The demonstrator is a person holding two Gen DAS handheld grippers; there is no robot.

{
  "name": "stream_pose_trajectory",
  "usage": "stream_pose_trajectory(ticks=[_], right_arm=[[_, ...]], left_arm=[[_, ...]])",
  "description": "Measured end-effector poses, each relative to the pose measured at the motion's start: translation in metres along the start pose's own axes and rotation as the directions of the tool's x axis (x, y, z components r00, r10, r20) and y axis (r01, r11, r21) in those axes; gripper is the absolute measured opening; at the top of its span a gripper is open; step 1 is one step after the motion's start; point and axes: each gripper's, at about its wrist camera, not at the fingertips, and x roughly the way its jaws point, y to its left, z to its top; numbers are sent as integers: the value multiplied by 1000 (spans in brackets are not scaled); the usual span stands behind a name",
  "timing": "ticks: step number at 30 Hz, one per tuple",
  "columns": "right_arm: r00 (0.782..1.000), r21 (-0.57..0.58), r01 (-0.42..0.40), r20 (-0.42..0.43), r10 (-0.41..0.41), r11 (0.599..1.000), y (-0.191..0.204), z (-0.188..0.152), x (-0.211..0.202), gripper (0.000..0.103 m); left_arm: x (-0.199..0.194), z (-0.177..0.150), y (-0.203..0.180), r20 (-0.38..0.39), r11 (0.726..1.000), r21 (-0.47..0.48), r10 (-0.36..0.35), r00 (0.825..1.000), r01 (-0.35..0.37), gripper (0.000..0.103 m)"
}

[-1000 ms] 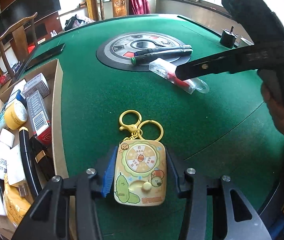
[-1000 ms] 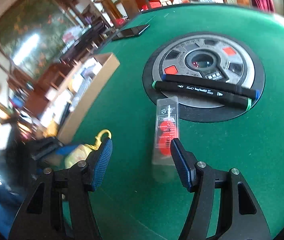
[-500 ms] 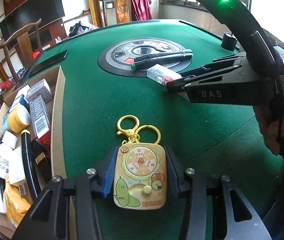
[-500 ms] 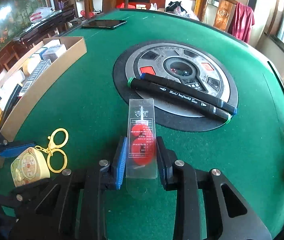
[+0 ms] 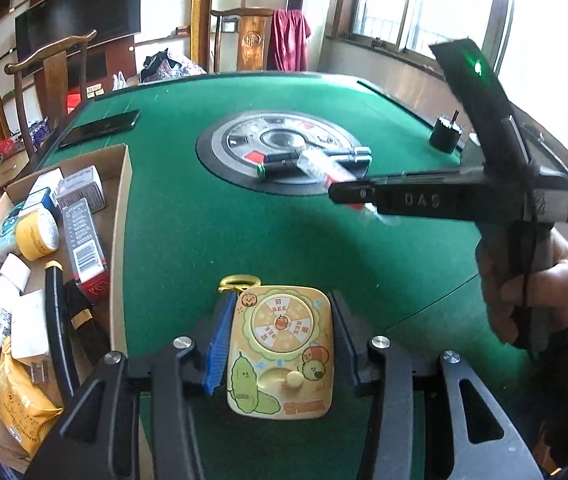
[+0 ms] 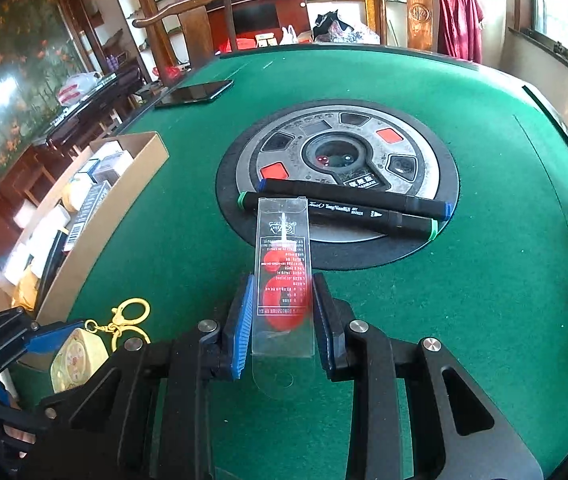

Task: Organize objects
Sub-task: 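Carry the keychain and clear package into the tray and release both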

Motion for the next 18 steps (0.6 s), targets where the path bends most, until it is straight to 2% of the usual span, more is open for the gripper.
stream_pose_trajectory(ticks=[11,18], right_arm=[[995,31,-98,30,97,995,16,-7,-13,27],[982,20,-184,52,182,983,48,-11,-22,28]], left_arm=[[-38,12,22,97,998,-65,-17,995,23,46],[-74,20,54,171,993,-116,29,985,-9,46]])
